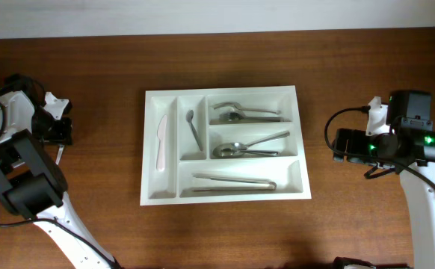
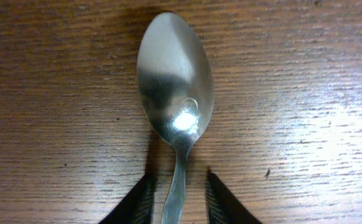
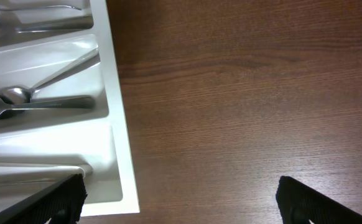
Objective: Pack container
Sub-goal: 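Move the left gripper to the last metal spoon and grasp it, then place the spoon into the second-left compartment and release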
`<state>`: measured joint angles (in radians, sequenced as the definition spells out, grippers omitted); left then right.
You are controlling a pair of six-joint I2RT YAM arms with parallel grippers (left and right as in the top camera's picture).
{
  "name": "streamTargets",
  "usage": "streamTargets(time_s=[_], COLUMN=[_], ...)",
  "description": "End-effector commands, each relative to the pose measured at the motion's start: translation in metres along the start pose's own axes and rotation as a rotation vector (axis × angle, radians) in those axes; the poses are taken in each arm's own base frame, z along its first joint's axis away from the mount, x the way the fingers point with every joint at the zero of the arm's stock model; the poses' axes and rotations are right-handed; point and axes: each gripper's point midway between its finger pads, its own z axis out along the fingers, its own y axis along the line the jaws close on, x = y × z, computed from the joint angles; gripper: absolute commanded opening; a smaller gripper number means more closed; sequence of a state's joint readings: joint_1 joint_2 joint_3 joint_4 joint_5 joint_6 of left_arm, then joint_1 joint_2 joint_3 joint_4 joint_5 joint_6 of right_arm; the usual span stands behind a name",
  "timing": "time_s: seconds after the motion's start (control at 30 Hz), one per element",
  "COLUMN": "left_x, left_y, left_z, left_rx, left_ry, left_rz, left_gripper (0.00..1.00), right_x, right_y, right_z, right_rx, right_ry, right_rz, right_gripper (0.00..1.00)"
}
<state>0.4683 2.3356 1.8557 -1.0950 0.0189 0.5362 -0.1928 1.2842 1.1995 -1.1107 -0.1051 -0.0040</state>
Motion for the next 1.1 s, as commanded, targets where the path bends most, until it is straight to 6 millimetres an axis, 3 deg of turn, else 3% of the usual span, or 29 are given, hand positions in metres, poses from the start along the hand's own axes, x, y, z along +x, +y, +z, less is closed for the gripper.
streamTargets(time_s=[0.0,0.23,0.5,0.67,0.73,0.87,0.93,1.07], left_x=[0.013,0.013,0.012,0.004,-0.006,-0.025,-0.032,-0.032], left_y=[-0.009,-0.009,-0.009,-0.011,-0.014,-0.031,-0.053,-0.102], left_z=[0.017,0.017,0.016,-0.002,-0.020,-0.075,-0.115,-0.167], left_rx=[0.050,0.050,0.048,0.031,0.012,-0.030,-0.039,-0.022], left_ry=[0.046,0.046,0.045,0.026,-0.007,-0.098,-0.151,-0.208], left_rz=[-0.011,-0.011,-0.040,-0.069,-0.072,-0.093,-0.136,-0.120], left_gripper=[0.23,0.02,0.02,0.02,0.02,0.02,0.02,0.02], right_x=[-0.006,-0.006,-0.006,-0.006,-0.006,-0.006,-0.006,-0.006], right_y=[-0.001,-0.001,-0.001,-0.001,-0.001,-0.001,-0.001,0.001], right_z=[-0.006,-0.006,-0.006,-0.006,-0.006,-0.006,-0.006,-0.006], right_rx=[0.011,0.011,0.011,0.011,0.011,0.010,0.010,0.002], right_ry=[-0.022,-0.022,-0.022,-0.022,-0.022,-0.022,-0.022,-0.022], right_rz=[-0.007,-0.007,-0.007,-0.007,-0.007,-0.007,-0.007,-0.007], right_gripper=[0.99,0.99,0.99,0.99,0.99,0.99,0.99,0.99])
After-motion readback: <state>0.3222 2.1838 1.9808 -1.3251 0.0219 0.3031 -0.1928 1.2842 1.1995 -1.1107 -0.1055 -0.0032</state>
